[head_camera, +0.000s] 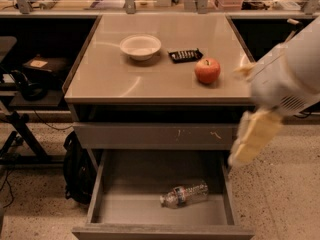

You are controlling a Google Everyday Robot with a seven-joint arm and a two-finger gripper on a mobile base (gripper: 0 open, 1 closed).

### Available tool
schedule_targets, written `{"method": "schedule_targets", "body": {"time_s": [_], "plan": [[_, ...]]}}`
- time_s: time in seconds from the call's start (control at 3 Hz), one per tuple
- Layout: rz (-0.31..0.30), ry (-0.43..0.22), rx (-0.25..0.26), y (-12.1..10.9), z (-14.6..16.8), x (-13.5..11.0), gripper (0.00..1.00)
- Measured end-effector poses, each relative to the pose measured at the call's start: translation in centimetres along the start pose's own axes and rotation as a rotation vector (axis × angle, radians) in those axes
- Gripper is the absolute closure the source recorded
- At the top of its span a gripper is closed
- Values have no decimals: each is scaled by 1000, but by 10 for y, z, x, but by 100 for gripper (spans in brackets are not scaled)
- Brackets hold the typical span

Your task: Pick water bottle from middle drawer and place on counter

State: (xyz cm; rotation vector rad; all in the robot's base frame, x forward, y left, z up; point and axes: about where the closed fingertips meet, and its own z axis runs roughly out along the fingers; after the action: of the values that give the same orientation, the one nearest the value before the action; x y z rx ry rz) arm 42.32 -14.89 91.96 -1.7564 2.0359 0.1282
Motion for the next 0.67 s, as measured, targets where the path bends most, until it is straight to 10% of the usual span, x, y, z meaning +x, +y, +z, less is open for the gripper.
{"method": "schedule_targets", "body": {"time_s": [0.67], "plan": [[2, -343, -142, 98, 131, -72, 0]]}}
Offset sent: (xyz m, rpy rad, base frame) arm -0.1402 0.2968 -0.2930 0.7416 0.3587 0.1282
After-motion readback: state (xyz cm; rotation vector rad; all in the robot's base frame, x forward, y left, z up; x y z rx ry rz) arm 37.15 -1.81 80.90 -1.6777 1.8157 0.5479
